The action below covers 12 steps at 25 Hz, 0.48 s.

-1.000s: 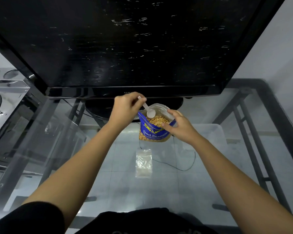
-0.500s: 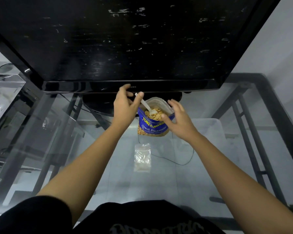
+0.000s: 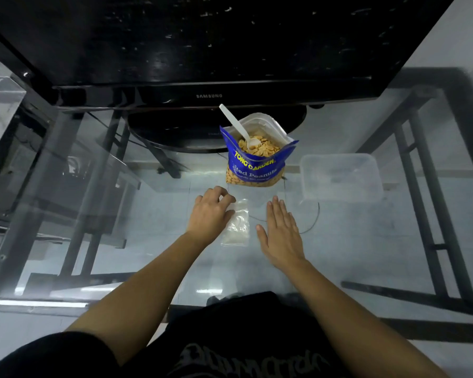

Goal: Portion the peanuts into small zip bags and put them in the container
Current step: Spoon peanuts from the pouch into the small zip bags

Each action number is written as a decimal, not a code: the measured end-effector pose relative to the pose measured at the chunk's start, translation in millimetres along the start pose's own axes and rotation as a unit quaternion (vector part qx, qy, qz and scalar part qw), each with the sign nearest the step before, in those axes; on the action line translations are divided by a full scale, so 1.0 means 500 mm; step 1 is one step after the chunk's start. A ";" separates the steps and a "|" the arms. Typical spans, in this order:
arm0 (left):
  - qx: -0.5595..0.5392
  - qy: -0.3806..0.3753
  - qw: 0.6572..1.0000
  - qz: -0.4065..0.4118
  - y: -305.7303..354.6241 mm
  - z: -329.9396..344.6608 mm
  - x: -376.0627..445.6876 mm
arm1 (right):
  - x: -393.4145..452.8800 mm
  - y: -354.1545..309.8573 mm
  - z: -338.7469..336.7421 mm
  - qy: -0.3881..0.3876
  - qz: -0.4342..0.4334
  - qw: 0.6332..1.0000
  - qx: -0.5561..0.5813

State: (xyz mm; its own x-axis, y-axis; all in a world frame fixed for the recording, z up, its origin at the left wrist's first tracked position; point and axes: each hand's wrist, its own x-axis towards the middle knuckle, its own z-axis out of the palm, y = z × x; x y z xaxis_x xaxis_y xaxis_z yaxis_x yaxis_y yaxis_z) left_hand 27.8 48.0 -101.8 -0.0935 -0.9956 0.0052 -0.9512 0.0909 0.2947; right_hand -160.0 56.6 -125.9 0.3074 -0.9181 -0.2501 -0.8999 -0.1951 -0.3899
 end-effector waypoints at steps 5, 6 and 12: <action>0.011 -0.005 1.000 0.001 0.005 0.004 0.008 | -0.001 0.005 0.012 0.003 -0.001 0.999 -0.054; 0.015 0.001 1.000 0.015 0.003 0.003 0.007 | -0.001 0.005 0.012 -0.002 0.000 0.998 -0.060; -0.139 -0.034 0.989 0.035 0.008 -0.061 0.003 | 0.003 -0.021 -0.037 -0.029 0.062 0.985 0.155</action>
State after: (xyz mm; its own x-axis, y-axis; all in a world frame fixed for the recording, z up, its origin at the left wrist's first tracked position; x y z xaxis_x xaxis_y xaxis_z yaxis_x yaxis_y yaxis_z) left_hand 32.8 45.9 -71.4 -0.1854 -0.9823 -0.0261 -0.8245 0.1410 0.5480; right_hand -155.9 51.0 -105.7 0.2264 -0.9052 -0.3598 -0.7964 0.0407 -0.6034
